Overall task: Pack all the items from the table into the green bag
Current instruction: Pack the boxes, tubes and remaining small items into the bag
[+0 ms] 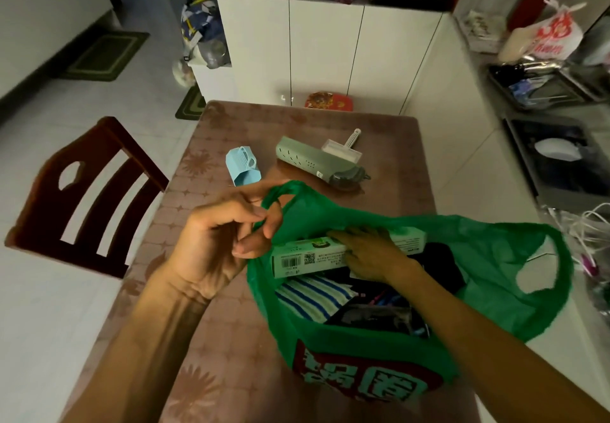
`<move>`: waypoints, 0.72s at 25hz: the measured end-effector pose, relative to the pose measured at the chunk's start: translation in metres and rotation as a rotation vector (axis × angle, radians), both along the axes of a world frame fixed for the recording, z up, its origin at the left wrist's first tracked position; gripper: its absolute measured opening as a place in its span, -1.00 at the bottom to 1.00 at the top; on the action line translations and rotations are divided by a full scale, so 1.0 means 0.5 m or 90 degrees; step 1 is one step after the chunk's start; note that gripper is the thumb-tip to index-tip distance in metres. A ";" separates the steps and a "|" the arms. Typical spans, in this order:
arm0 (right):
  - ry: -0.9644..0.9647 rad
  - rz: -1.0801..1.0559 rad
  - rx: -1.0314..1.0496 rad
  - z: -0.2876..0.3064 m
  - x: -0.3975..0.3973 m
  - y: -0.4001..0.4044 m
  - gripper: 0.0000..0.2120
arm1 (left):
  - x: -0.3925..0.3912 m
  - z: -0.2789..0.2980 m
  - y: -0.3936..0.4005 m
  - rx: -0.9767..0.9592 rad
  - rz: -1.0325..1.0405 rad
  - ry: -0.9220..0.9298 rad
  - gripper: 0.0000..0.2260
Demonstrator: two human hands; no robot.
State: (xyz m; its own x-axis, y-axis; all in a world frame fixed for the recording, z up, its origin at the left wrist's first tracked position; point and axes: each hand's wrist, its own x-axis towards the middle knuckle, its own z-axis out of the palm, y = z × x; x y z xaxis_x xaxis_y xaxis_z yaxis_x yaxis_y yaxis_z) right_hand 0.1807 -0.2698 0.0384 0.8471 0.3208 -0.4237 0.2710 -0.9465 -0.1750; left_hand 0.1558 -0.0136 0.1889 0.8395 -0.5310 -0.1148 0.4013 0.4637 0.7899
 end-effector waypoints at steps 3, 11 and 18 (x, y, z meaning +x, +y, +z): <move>-0.020 0.093 0.036 -0.017 -0.023 0.006 -0.39 | 0.002 -0.004 -0.006 0.010 0.019 -0.023 -0.39; 0.053 0.061 0.164 0.003 -0.026 0.037 -0.43 | -0.045 -0.011 -0.011 0.085 0.045 -0.033 -0.47; -0.187 -0.219 0.437 0.124 -0.015 -0.016 -0.74 | 0.048 -0.107 -0.003 0.473 0.357 0.078 -0.72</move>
State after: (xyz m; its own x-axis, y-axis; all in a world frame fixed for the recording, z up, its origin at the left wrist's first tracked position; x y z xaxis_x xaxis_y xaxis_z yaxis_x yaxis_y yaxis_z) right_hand 0.1734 -0.2778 0.1005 0.9911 0.1306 0.0264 0.1103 -0.6934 -0.7121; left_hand 0.1798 -0.0150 0.1352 0.9102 0.1919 -0.3669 0.3723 0.0088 0.9281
